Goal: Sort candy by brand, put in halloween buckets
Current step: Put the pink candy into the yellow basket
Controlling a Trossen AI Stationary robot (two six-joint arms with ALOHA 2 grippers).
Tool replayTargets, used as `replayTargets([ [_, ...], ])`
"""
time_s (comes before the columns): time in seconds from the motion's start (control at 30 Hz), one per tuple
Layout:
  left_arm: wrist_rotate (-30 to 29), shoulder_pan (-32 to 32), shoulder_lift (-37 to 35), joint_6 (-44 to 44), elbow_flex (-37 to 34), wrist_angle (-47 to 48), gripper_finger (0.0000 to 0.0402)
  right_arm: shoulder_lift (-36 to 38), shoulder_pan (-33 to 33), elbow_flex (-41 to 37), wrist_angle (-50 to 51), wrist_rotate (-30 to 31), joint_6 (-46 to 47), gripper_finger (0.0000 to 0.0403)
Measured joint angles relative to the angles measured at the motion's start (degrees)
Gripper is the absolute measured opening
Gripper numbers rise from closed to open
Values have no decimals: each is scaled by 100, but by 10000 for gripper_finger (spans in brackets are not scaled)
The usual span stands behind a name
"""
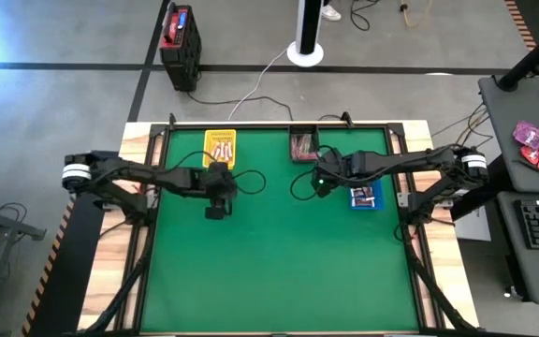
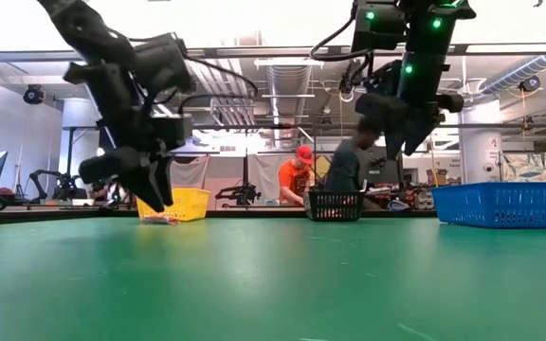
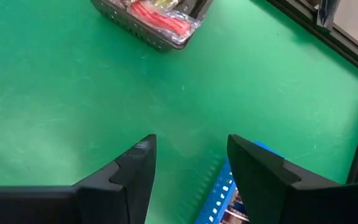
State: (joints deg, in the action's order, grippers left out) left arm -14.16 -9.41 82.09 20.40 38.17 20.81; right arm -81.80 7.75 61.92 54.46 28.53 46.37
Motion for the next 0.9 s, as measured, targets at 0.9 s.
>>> replayTargets([
  [0.9, -248, -596, 1068, 759, 1075, 1238, 109, -2, 0, -279, -129, 1, -113, 192],
])
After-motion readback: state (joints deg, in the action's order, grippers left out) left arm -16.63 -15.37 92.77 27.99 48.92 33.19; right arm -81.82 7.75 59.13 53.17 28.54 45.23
